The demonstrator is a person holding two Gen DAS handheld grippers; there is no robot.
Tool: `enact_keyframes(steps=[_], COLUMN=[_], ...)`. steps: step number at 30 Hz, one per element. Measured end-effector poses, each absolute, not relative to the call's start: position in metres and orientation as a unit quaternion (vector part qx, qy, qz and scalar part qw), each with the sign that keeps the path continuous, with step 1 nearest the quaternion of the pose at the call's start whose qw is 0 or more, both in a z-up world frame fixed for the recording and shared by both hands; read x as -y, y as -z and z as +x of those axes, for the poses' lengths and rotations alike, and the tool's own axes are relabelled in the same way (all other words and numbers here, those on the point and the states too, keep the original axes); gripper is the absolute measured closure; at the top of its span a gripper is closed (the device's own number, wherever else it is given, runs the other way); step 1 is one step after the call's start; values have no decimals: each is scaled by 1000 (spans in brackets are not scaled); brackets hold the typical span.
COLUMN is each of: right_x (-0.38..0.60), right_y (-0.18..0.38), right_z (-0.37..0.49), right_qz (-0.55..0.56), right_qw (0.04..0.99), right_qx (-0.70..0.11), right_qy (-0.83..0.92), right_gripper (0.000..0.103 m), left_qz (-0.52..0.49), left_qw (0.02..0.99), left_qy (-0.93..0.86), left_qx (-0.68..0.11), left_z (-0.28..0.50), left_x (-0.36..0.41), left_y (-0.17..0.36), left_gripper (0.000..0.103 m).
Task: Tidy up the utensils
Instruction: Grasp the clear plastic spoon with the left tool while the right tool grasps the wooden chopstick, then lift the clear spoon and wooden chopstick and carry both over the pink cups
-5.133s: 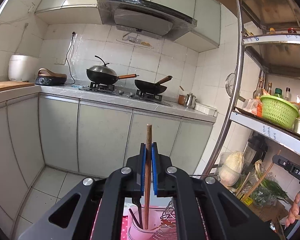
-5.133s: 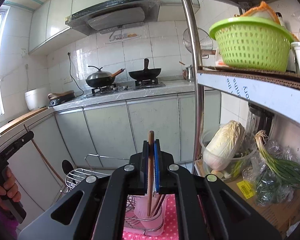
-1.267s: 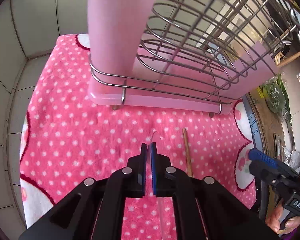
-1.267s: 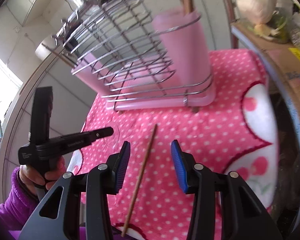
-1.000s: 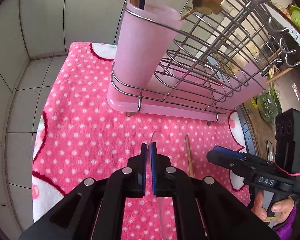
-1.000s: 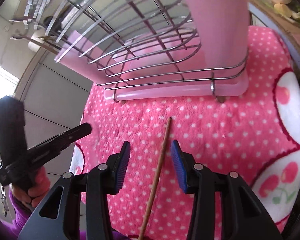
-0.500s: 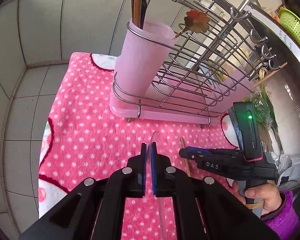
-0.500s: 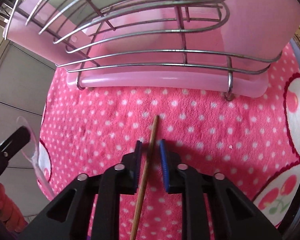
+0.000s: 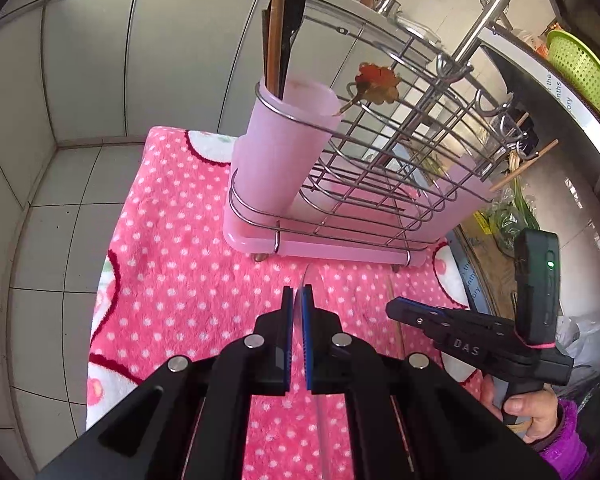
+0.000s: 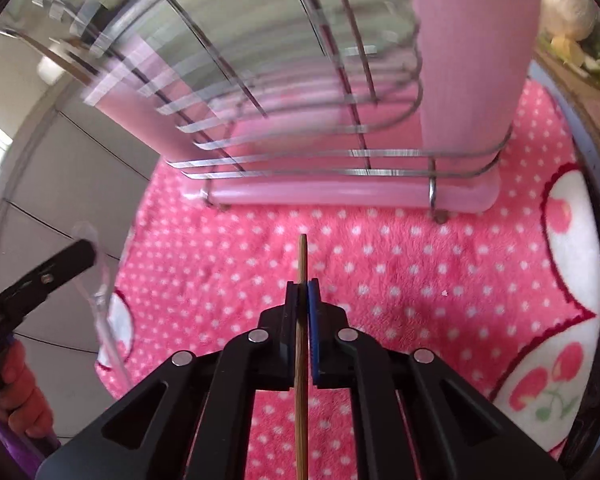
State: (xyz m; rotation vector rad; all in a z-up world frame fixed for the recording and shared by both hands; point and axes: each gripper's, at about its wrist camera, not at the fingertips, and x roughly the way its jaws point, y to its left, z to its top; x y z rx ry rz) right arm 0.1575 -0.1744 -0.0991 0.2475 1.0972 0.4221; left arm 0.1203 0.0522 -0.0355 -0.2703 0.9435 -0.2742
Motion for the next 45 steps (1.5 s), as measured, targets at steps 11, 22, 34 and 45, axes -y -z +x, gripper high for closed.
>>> enact_keyframes(steps=[11,22,34,45], right_x=[212,253,262,282], right_y=[19,-58,-130,-179], right_z=[105,83,86,93], right_qz=[133,127,103,83], right_qw=[890,932,953,975], right_qx=[-387,-286,-219,-156], right_qy=[-202,-181,-179,-138], right_gripper=[98,98,98,98], left_qz=[-132,-123,-123,-101], left_qw=[909,936,959,984], left_qy=[139,138,109,67], left_qx=[-371,-299,-231,-130], left_z=[99,83,86,101], left_x=[-57,-54,-63,-52], left_y=[-8,-50,-95,-137], left_gripper=[100,100,100,100])
